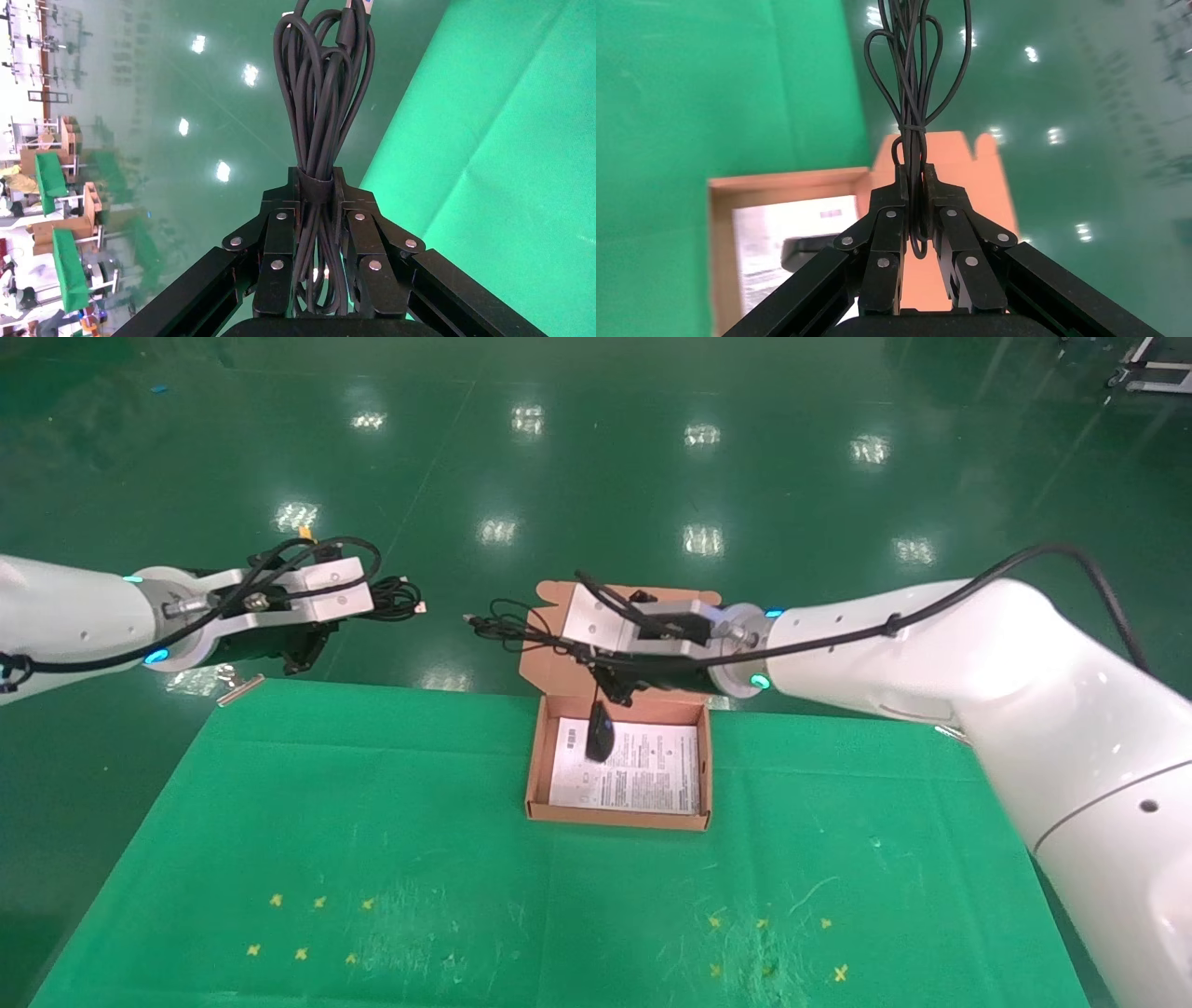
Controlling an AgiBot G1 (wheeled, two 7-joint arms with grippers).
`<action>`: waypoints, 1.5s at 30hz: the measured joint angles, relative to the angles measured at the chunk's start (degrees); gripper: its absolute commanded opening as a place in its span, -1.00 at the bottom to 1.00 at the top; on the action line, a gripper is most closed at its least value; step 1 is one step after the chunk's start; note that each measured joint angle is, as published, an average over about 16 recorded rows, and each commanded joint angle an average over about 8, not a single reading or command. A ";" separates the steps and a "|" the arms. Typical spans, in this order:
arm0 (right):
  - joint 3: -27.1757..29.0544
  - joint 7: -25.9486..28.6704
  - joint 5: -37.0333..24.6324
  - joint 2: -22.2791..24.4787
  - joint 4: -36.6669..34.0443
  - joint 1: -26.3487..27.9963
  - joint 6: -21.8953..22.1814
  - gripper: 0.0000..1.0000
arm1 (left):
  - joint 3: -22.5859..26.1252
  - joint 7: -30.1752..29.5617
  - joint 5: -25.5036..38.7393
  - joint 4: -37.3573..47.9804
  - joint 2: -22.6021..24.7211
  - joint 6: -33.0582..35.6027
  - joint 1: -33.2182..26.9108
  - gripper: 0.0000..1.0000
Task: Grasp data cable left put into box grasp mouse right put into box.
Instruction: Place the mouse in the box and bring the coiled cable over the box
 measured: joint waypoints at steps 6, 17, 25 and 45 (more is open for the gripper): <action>-3.63 3.79 1.30 -0.02 -1.73 -0.99 1.16 -1.00 | 0.00 -0.49 0.35 -0.52 -0.08 0.21 0.15 -1.00; -8.30 7.82 1.93 0.43 -4.05 -1.31 2.33 1.00 | 0.17 -0.42 0.39 -0.78 0.17 0.24 0.47 -1.00; -9.46 8.36 2.25 1.71 -3.28 -1.37 2.51 1.00 | 1.34 1.33 0.01 1.04 2.70 -1.37 1.69 -1.00; -8.61 8.26 1.80 12.27 0.55 0.32 2.55 1.00 | 6.19 19.43 -11.37 22.69 19.51 -19.72 4.83 -1.00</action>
